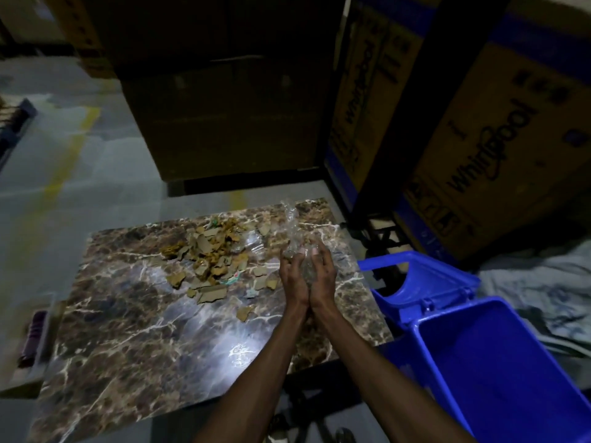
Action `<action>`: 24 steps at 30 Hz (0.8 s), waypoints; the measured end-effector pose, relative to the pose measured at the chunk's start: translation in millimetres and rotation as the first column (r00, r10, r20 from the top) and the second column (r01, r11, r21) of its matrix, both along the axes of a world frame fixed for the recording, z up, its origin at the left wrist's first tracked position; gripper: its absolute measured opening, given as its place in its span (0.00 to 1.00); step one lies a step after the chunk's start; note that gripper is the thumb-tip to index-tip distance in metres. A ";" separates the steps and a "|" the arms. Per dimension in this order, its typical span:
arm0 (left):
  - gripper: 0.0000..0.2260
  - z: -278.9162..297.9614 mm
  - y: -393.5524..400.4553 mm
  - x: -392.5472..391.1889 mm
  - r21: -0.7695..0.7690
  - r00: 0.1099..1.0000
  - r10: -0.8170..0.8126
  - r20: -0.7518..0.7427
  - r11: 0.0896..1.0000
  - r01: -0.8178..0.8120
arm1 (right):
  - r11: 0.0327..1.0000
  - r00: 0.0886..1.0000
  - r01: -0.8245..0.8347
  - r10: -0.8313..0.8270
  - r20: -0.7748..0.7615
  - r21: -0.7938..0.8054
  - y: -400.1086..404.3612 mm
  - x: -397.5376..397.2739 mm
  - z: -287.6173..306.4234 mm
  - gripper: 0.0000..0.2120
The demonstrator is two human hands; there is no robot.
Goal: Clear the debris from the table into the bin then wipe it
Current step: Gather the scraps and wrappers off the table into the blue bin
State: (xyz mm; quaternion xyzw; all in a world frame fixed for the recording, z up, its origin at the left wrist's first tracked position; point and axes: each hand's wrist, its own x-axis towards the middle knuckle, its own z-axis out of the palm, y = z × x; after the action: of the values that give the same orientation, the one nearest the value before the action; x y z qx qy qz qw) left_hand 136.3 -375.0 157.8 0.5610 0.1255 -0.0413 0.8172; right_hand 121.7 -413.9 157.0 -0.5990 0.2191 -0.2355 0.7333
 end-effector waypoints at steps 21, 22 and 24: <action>0.06 27.7 -218.6 -199.5 0.032 0.893 -0.448 0.039 0.894 0.447 | 0.883 0.884 0.465 -0.467 0.032 0.055 -218.7 -204.6 -6.7 0.14; 0.04 24.2 -228.6 -212.2 0.031 0.878 -0.477 0.038 0.879 0.476 | 0.875 0.876 0.477 -0.481 0.034 0.083 -227.6 -218.5 -7.8 0.14; 0.04 17.9 -246.7 -236.0 0.041 0.857 -0.515 0.024 0.857 0.514 | 0.863 0.867 0.494 -0.498 0.021 0.102 -243.6 -245.9 -12.5 0.14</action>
State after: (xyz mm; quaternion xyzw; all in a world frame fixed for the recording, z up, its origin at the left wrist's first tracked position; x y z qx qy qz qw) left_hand -99.7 -621.7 175.7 0.5880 -0.0419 -0.2462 0.7693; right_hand -124.3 -657.5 144.5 -0.4819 0.3593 -0.4197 0.6802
